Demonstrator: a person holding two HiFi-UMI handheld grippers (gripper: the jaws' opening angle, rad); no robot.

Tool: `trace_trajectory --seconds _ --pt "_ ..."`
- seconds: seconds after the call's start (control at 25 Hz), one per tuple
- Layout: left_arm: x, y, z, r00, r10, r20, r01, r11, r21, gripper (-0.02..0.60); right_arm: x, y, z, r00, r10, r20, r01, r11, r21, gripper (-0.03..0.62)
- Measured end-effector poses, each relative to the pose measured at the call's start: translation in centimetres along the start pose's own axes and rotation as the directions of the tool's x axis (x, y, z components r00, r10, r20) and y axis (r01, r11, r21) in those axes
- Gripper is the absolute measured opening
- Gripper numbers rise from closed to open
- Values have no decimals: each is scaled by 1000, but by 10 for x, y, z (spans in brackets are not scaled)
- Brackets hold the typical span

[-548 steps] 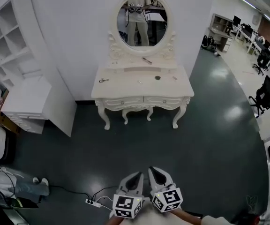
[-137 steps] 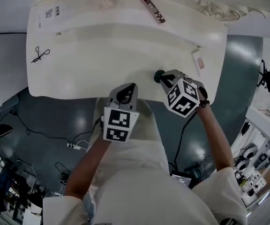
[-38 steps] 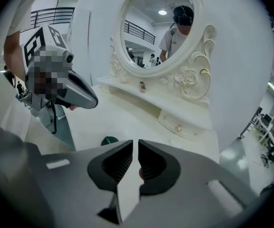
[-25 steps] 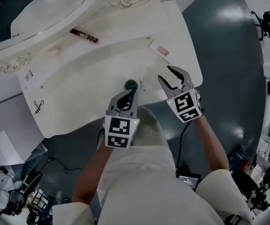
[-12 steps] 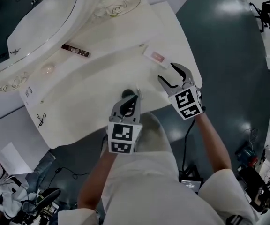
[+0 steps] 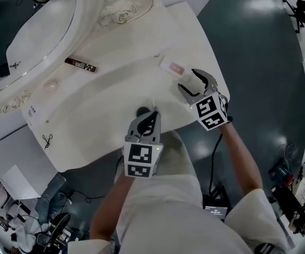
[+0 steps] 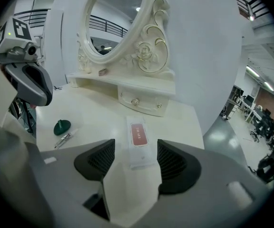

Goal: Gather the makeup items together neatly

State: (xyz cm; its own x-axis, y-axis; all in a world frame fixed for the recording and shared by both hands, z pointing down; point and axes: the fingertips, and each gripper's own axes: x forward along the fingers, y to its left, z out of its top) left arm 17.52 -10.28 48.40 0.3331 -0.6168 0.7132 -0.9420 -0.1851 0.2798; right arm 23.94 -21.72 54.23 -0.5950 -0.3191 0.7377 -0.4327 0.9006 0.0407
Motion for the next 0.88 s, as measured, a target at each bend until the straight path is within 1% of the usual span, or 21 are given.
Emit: trace_trajectory --seconds 0.28,0.52,0.8,0.88 --pt "6 1 -1 1000 4 -9 -5 1000 -19 -5 16 -6 -4 1000 16 -23 -16 1000 -7 253" --pt "7 -2 -3 1000 -6 -22 5 1000 -11 -5 25 -7 -10 997 49 -54 -50 999 -18 253" --pt "7 -3 -4 1000 -5 -21 5 1000 -19 -5 26 -11 -15 997 51 -61 -51 999 -3 253" --pt "7 -2 -4 1000 -7 -19 6 1000 -20 -5 27 -11 -14 997 50 -60 -50 999 -10 240"
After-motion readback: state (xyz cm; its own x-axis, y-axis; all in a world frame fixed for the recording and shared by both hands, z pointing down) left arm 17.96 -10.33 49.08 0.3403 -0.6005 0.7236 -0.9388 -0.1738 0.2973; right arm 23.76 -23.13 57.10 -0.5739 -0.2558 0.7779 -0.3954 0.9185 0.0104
